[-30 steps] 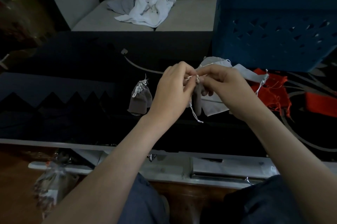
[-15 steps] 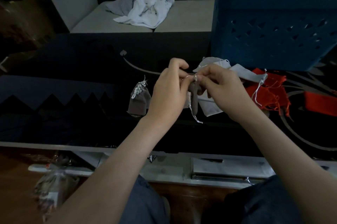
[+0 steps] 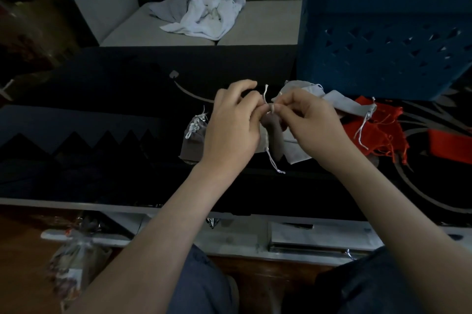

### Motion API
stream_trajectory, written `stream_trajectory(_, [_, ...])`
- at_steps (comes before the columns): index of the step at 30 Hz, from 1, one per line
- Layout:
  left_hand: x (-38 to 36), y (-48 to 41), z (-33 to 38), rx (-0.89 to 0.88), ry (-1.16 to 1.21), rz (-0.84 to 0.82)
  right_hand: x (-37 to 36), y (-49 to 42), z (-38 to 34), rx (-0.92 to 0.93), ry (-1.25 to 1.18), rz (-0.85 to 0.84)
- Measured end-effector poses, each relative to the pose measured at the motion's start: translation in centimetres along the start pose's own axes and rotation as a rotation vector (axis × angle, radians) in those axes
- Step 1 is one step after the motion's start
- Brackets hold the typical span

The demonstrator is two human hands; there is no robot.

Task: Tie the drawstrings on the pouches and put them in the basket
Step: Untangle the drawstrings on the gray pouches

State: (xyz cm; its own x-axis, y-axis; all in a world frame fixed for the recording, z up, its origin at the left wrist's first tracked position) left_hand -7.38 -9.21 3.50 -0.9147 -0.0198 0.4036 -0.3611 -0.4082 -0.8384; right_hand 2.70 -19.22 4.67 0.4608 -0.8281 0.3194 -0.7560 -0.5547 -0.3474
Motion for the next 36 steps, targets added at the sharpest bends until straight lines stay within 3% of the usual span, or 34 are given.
stream_trajectory(3, [-0.2, -0.2, -0.4, 0.11, 0.081, -0.093, 0.2, -0.4, 0.4, -0.01, 0.079, 0.062])
stream_trajectory(8, [0.3, -0.7, 0.0, 0.557, 0.373, -0.282, -0.1, -0.7, 0.8, -0.026, 0.109, 0.106])
stream_trajectory(12, [0.8, -0.7, 0.3, 0.699, 0.609, -0.311, -0.8, -0.6, 0.5, -0.038, 0.086, 0.17])
stream_trajectory(15, [0.7, -0.9, 0.4, 0.752, 0.61, -0.334, -1.6, -0.7, 0.4, -0.086, 0.002, 0.213])
stream_trajectory(20, [1.6, -1.1, -1.1, 0.976, 0.567, -0.495, -2.8, -0.9, 0.6, -0.16, -0.08, 0.076])
stream_trajectory(27, [4.9, -1.1, -5.7, 0.837, 0.176, -0.641, -5.5, -0.8, 1.1, -0.223, -0.007, -0.185])
stream_trajectory(33, [6.0, -0.1, -7.7, 0.749, -0.193, -0.668, -7.4, 0.1, 1.4, -0.061, 0.217, -0.331])
stream_trajectory(36, [6.0, 0.4, -8.2, 0.819, -0.388, -0.698, -8.6, 0.6, 1.8, -0.035, 0.259, -0.428])
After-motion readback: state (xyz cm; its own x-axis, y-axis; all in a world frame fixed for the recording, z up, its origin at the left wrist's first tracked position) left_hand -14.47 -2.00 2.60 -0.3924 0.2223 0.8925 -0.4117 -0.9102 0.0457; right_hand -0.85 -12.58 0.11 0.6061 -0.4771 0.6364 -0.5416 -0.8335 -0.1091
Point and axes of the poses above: each hand's wrist, its own y-axis away from the middle knuckle, its own x-axis out of the back of the hand, z = x × y, the point moved 1 cm from there along -y, towards the middle knuckle, and after that the axes turned 14 degrees about z, right-handed, at the moved point
